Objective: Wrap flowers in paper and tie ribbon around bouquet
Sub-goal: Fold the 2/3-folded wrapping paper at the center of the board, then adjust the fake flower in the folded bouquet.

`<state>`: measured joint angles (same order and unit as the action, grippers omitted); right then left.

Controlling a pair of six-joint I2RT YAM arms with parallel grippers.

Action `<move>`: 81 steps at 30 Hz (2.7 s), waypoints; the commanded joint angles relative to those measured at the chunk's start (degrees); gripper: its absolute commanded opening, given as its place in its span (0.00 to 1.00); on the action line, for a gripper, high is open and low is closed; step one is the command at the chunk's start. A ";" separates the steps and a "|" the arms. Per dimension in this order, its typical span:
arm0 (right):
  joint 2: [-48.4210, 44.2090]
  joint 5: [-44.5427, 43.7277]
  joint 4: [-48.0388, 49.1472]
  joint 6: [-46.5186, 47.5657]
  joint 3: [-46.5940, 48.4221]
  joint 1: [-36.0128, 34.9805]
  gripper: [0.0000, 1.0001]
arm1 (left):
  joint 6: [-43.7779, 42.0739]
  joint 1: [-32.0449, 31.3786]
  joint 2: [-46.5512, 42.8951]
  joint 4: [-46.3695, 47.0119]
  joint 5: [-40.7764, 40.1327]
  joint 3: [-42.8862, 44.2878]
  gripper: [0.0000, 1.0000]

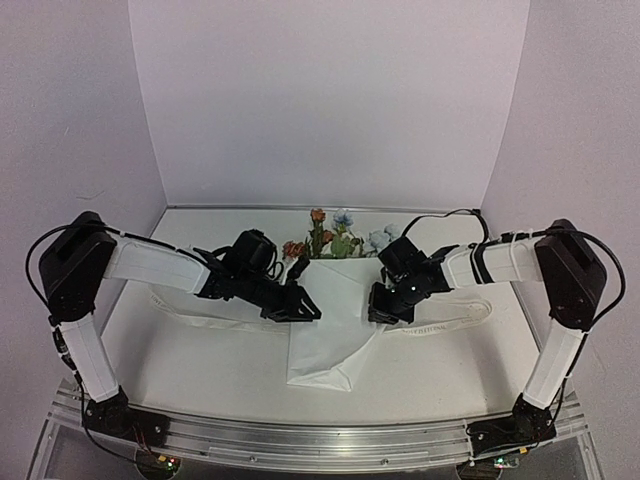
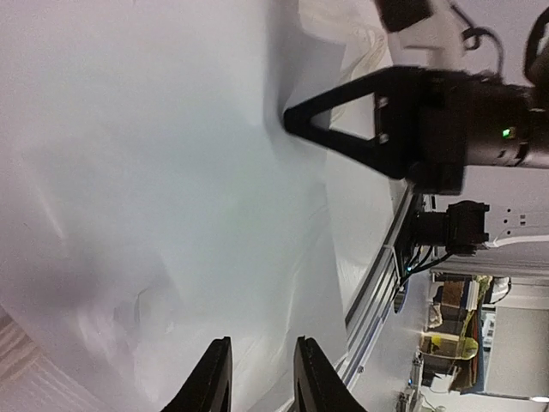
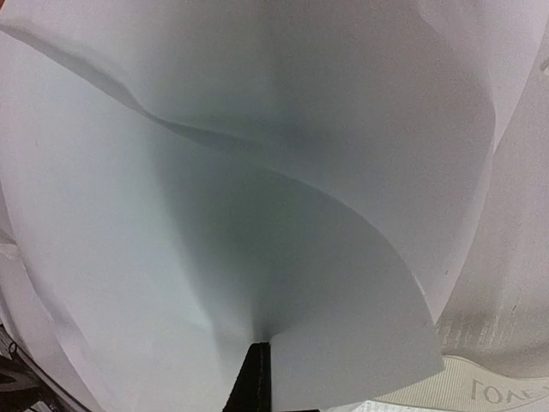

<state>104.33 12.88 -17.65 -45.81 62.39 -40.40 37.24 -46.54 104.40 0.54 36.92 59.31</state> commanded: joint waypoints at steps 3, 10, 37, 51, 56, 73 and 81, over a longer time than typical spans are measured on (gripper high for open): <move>0.27 -3.03 -3.48 3.23 5.60 0.23 0.00 | -2.27 -0.78 5.55 1.64 14.18 3.55 0.21; 0.98 -3.28 -5.37 3.40 7.35 0.27 0.00 | -7.52 -5.81 7.26 -4.08 15.81 6.43 0.21; -0.05 6.02 -4.30 3.69 4.77 5.63 0.83 | -6.93 -7.52 14.34 -5.72 9.07 8.80 0.20; 2.50 4.98 -2.92 8.99 4.58 5.69 0.24 | -5.55 -6.20 13.86 -4.17 9.83 7.65 0.19; -3.56 1.56 -10.20 11.25 4.48 5.67 0.70 | -5.13 -6.05 13.89 -3.67 9.92 7.44 0.19; 14.77 -12.76 -27.40 20.65 42.98 10.60 0.98 | -4.13 -5.87 13.70 -2.42 9.42 7.27 0.19; 32.68 -12.41 -29.46 25.42 65.81 11.17 0.98 | -3.77 -5.84 14.95 -2.53 9.45 8.73 0.19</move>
<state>131.25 2.15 -44.66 -23.77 118.21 -29.25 33.06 -52.77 120.05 -2.69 47.73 66.32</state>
